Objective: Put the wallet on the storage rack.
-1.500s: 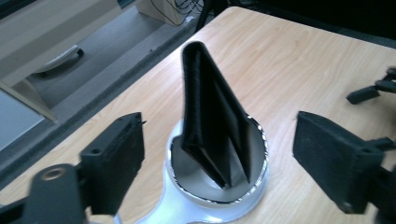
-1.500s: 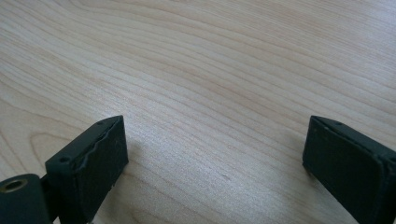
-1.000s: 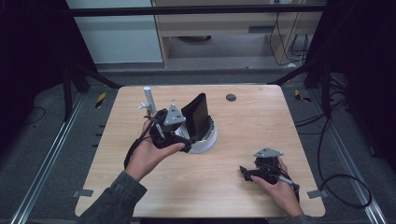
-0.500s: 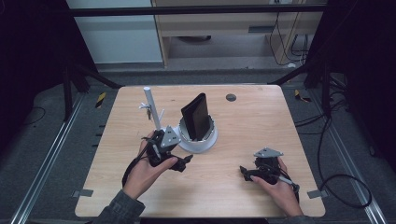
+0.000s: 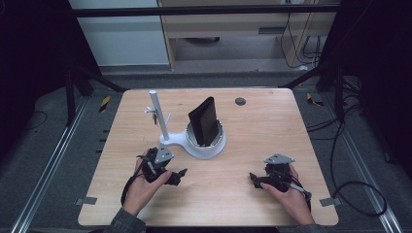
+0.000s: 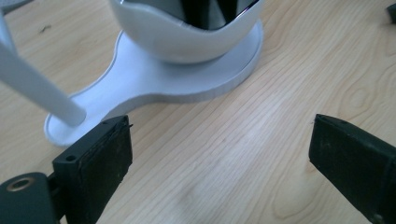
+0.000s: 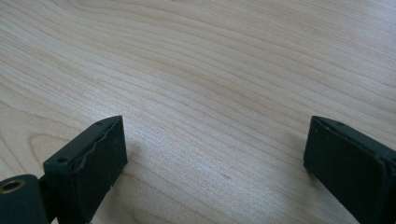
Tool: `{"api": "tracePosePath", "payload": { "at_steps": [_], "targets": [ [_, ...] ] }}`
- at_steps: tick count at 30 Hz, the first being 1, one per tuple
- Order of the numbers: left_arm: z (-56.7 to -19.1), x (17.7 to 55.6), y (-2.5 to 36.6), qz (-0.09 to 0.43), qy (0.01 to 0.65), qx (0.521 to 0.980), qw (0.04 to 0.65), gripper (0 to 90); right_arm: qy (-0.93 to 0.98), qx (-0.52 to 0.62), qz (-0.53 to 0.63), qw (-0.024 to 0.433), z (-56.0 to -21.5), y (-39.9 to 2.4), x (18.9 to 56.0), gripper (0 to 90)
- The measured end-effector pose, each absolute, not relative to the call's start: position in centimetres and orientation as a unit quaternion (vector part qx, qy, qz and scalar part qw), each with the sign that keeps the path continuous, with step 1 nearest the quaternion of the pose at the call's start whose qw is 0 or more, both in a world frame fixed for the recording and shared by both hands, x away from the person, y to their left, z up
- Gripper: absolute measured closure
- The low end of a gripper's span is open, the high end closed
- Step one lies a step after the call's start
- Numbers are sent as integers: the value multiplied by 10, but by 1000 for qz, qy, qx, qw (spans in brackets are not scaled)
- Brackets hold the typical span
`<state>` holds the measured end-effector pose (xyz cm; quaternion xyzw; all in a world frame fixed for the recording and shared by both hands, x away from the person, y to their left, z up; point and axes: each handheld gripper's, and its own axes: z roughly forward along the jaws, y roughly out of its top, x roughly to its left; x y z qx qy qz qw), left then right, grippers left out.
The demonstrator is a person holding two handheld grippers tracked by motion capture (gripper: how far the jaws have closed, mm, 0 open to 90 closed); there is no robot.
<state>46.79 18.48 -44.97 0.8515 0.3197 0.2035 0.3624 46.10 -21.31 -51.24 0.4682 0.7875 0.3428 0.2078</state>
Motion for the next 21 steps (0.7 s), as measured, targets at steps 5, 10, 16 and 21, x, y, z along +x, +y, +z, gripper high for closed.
{"api": "tracePosePath", "payload": {
  "at_steps": [5, 10, 16, 21],
  "targets": [
    [-460, 472, 201, 214, 335, 849, 349, 59, 786, 469, 343, 208, -512, -213, 461, 62],
    [-476, 477, 224, 219, 363, 843, 332, 59, 786, 470, 343, 208, -512, -213, 461, 62],
    [-485, 483, 246, 220, 395, 830, 326, 59, 786, 471, 343, 209, -512, -212, 461, 62],
    [-490, 490, 263, 223, 418, 823, 314, 59, 786, 471, 343, 208, -512, -212, 461, 62]
  ]
}}
